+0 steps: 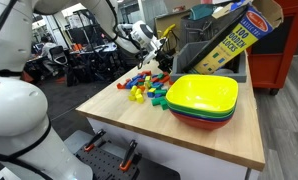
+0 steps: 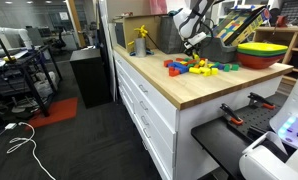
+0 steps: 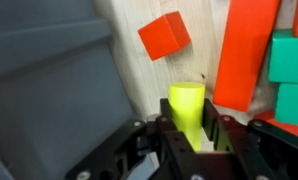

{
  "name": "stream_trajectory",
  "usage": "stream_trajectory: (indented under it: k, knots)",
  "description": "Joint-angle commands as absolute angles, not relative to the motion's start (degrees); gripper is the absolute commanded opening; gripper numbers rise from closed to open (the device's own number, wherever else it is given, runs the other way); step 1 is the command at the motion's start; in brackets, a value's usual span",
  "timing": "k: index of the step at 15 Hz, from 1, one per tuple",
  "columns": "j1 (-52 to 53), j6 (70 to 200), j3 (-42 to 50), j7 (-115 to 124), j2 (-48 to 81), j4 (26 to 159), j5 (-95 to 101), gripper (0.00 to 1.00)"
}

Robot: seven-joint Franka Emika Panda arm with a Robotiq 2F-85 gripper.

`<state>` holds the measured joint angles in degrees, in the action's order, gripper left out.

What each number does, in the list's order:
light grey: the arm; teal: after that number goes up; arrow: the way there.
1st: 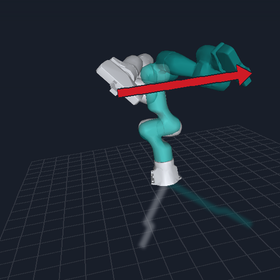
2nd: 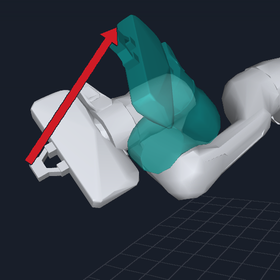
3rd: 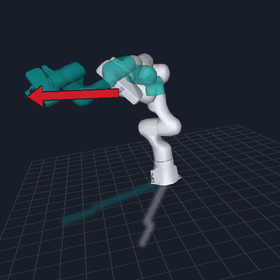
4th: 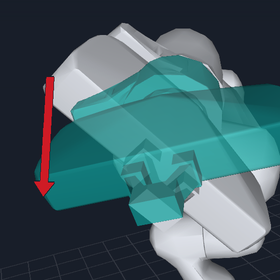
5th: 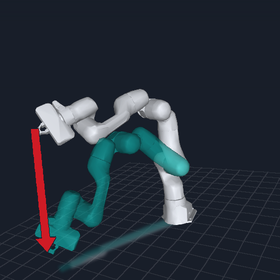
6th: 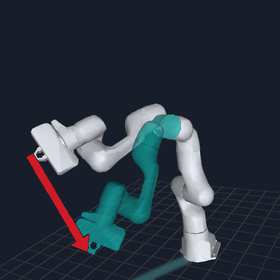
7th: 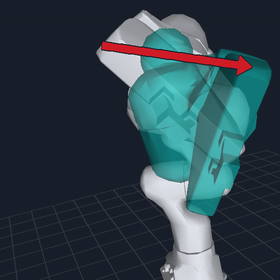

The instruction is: Move two yellow objects forward

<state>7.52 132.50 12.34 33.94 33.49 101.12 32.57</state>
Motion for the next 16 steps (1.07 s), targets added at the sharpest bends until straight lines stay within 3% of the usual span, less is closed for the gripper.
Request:
stream_trajectory:
  k: [1,2,3,4,9,10,16]
  knots:
    - [8.7,129.9,14.0,33.2,33.8,101.0,35.7,0.08]
    - [8.5,129.6,13.7,33.0,33.7,101.3,35.8,0.19]
    - [8.2,129.5,13.2,32.6,33.4,101.7,35.6,0.58]
    - [8.1,129.5,12.9,32.3,33.1,102.1,35.4,0.59]
    - [8.2,129.6,11.9,32.1,31.5,104.1,34.1,0.95]
    - [8.1,129.5,11.6,32.1,30.6,104.8,33.5,1.0]
    - [7.3,129.8,8.4,29.8,19.4,116.2,25.4,1.0]
